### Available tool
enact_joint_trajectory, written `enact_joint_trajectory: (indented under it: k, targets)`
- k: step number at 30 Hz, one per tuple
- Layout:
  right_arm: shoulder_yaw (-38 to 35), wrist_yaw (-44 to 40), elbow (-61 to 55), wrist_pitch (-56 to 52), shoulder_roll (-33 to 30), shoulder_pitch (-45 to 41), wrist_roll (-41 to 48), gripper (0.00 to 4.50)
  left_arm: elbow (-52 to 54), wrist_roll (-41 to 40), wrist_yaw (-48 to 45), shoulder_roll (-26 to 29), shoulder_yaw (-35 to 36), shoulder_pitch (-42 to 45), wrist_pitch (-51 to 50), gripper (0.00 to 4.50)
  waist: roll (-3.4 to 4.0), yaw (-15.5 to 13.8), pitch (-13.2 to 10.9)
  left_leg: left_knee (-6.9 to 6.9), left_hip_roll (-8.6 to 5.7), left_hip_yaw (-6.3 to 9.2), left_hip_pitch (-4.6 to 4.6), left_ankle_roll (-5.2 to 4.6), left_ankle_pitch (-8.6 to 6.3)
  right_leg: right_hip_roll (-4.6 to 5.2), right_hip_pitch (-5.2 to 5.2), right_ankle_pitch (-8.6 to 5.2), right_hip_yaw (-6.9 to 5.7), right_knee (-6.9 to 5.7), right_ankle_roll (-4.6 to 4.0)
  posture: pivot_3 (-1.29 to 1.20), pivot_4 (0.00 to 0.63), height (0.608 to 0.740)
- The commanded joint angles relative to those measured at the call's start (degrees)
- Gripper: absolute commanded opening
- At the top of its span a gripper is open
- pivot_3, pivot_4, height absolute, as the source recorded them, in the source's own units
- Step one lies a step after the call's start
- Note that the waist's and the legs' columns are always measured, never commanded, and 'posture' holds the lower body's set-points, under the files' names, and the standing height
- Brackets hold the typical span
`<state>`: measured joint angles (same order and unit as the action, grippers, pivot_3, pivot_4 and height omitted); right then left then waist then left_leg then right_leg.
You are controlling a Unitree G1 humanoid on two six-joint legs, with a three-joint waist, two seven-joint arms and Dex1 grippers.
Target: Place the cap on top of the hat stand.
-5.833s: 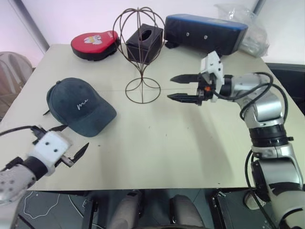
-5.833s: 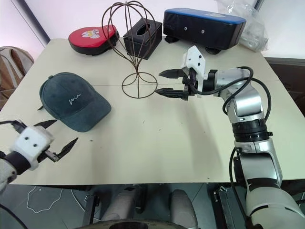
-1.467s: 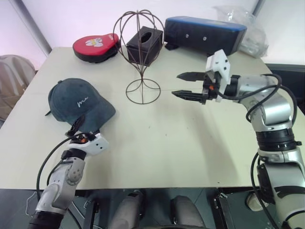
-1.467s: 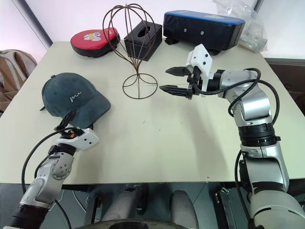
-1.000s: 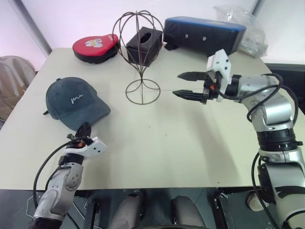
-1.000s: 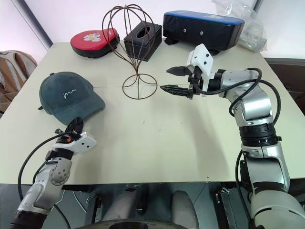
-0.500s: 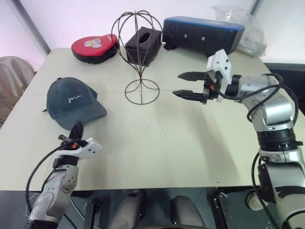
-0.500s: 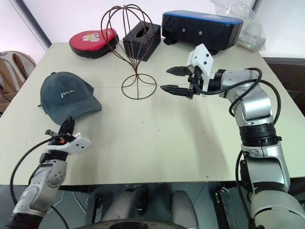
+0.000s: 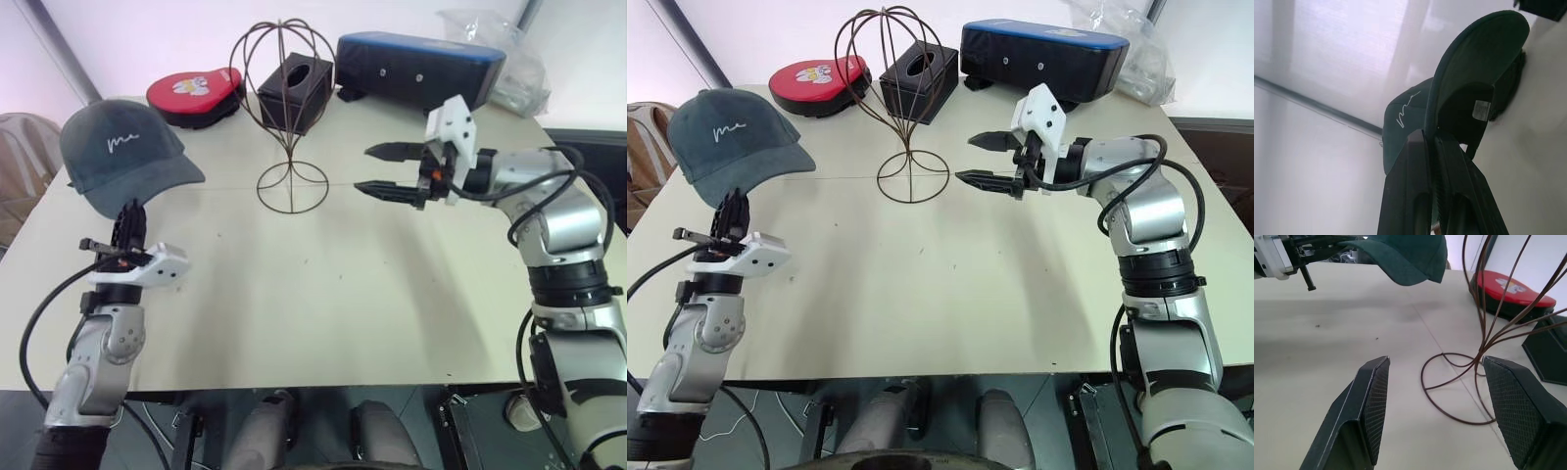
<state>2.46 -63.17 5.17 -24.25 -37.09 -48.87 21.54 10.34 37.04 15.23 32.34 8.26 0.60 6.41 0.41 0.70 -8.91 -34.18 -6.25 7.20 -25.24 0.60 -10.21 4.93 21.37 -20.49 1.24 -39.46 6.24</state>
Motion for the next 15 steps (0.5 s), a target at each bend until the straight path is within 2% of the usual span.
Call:
enact_joint_trajectory:
  k: [1, 7, 15]
  targets:
    - [-2.3, 0.0, 1.0, 1.6, -0.4, -3.1, 0.5, 3.07, 2.7, -1.3, -0.1, 0.9, 2.9, 4.3, 0.4, 0.05, -0.01, 0.0, 0.0, -0.01, 0.0, 0.0, 0.0, 0.0, 0.0, 0.0, 0.0, 0.0, 0.0, 0.0, 0.0, 0.0, 0.15, 0.74]
    - [-2.4, -0.3, 3.3, 3.3, -0.7, -4.5, -0.3, 3.07, 0.7, -2.5, -1.5, 3.3, 3.7, 11.4, 1.3, 0.05, -0.04, 0.0, 0.0, -0.04, -0.01, 0.01, -0.03, 0.01, 0.01, 0.0, 0.0, 0.0, -0.02, 0.0, 0.0, 0.0, 0.15, 0.74]
    - [-2.2, -0.5, 6.9, 6.4, -0.3, -6.3, -1.4, 3.07, -8.5, -6.6, -5.3, 7.0, 0.5, 28.8, 6.9, 0.05, -0.16, 0.1, -0.1, -0.08, -0.04, 0.03, -0.09, 0.1, 0.07, 0.01, 0.04, 0.01, -0.07, -0.02, 0.02, 0.0, 0.15, 0.74]
